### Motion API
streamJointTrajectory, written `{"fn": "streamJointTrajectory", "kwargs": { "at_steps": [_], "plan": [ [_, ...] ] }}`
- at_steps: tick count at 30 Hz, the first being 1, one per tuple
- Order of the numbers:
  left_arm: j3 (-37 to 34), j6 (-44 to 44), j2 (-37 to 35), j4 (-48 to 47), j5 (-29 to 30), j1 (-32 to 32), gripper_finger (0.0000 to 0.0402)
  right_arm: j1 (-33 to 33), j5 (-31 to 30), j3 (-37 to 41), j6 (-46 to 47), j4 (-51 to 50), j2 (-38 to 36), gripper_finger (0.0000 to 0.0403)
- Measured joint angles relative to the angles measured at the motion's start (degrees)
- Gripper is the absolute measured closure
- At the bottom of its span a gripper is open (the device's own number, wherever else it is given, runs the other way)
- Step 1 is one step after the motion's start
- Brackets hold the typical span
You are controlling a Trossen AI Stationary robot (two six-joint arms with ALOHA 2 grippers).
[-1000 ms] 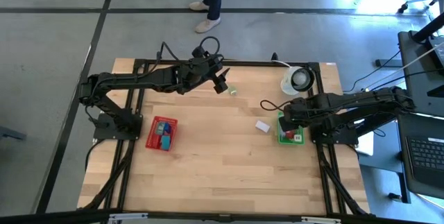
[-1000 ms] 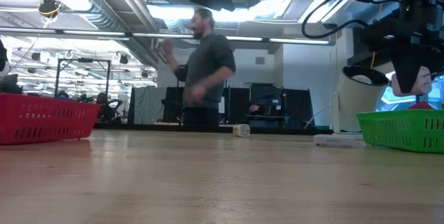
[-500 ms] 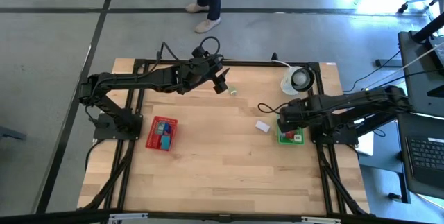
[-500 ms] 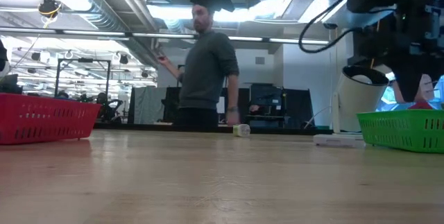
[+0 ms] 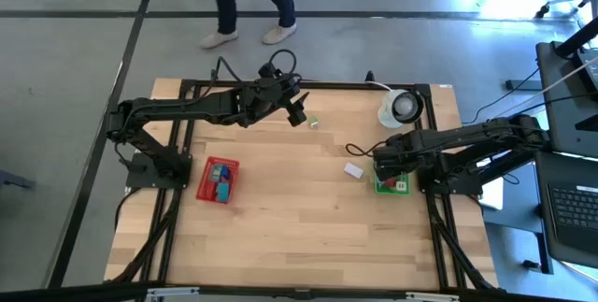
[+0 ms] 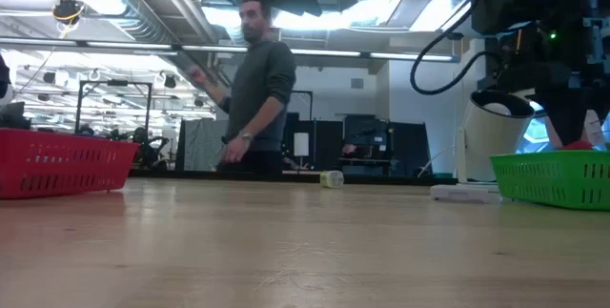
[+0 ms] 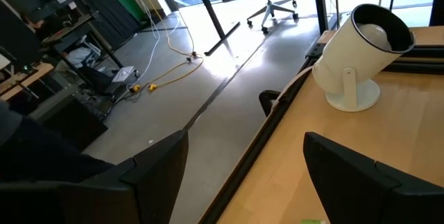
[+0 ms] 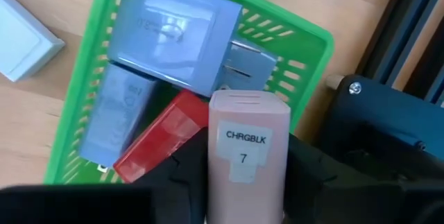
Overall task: Pick & Place Office items
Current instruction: Put the pink charger adapter into the green basket, then put the green charger adapter into the green basket
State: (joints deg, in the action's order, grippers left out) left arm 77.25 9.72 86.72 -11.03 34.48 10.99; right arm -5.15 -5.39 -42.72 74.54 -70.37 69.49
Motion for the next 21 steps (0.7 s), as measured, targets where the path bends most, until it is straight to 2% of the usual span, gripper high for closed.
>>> {"fn": "streamJointTrajectory", "kwargs": {
  "at_steps": [6, 9, 15, 21],
  "plan": [
    [0.0, 0.0, 0.0, 0.0, 0.0, 0.0, 0.0121, 0.0, -0.4, 0.1, 0.2, -0.2, 0.1, 0.0199],
    [0.0, 0.0, 0.0, 0.0, 0.0, 0.0, 0.0120, 0.0, -0.4, 0.1, 0.2, 0.1, 0.1, 0.0176],
    [0.0, 0.0, 0.0, 0.0, 0.0, 0.0, 0.0120, 0.0, -0.2, -1.8, -0.5, 0.4, -0.4, 0.0163],
    [0.0, 0.0, 0.0, 0.0, 0.0, 0.0, 0.0119, 0.0, -5.2, -7.3, -3.6, 0.3, -0.5, 0.0161]
  ]
}}
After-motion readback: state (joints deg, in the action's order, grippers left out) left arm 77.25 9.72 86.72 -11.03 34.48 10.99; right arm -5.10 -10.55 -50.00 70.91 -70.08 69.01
